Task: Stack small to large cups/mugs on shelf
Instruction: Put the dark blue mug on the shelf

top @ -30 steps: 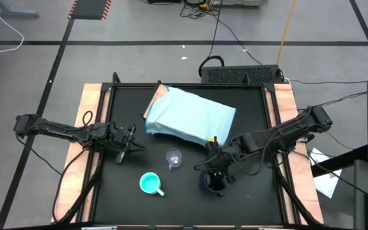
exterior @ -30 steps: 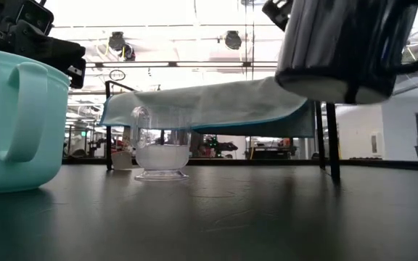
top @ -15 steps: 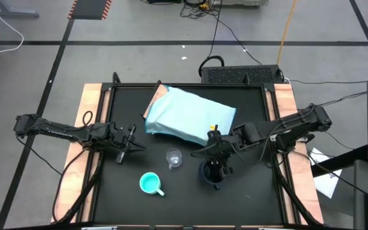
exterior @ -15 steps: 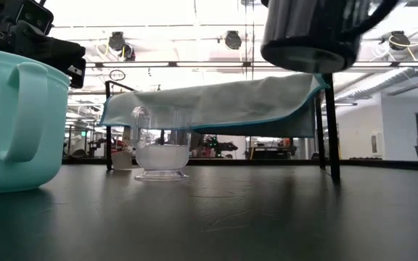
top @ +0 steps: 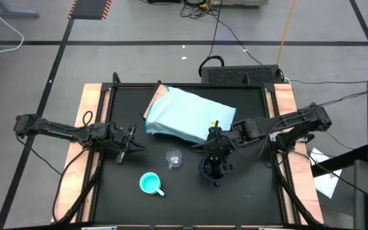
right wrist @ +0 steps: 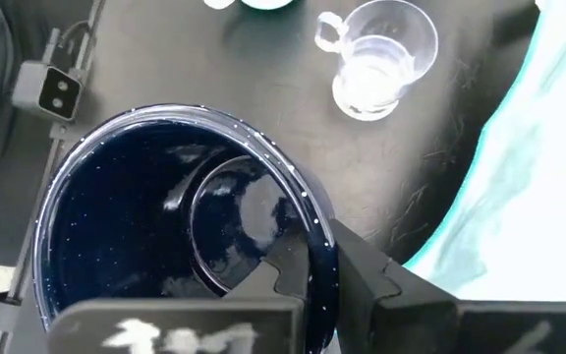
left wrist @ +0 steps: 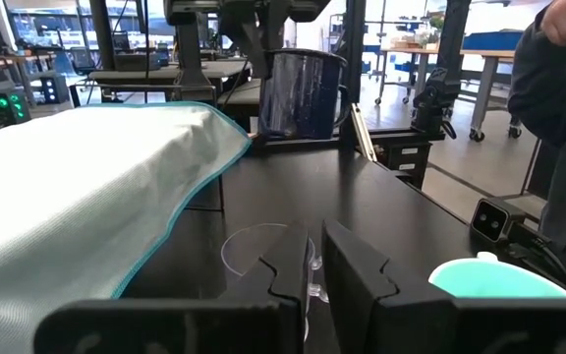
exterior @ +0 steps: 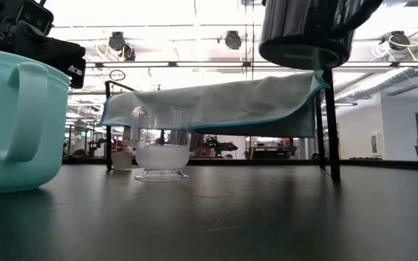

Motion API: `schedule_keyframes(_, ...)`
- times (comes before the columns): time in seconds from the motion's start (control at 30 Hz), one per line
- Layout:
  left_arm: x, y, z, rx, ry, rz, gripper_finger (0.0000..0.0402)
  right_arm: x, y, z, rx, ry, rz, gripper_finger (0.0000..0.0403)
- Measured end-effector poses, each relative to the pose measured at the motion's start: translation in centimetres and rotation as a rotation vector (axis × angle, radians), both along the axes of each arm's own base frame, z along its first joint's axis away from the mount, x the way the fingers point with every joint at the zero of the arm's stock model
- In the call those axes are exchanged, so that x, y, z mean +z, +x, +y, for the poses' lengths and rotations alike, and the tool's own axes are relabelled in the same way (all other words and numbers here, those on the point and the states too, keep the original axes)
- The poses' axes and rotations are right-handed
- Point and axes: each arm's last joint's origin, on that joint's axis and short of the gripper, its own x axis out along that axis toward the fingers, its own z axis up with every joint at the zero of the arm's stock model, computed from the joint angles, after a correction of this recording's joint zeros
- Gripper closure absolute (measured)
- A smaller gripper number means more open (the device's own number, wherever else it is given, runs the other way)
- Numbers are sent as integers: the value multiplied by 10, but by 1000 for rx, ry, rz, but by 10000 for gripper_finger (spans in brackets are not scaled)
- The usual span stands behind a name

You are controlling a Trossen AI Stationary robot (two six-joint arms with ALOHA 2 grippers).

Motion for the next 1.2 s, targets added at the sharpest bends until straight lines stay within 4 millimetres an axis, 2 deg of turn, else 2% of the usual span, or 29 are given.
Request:
schedule_keyframes(0.3, 0, 0, 0, 0, 6, -2, 364, 2, 3, -7, -32, 14, -19, 390)
schedule_keyframes(0.73, -2, 0, 0, 0, 33, 10, 364, 41, -2, -51, -203, 36, 4, 390)
schedule_keyframes(1.2, -2, 0, 0, 0, 31, 15, 364, 44, -9, -98, -357, 45, 67, 390)
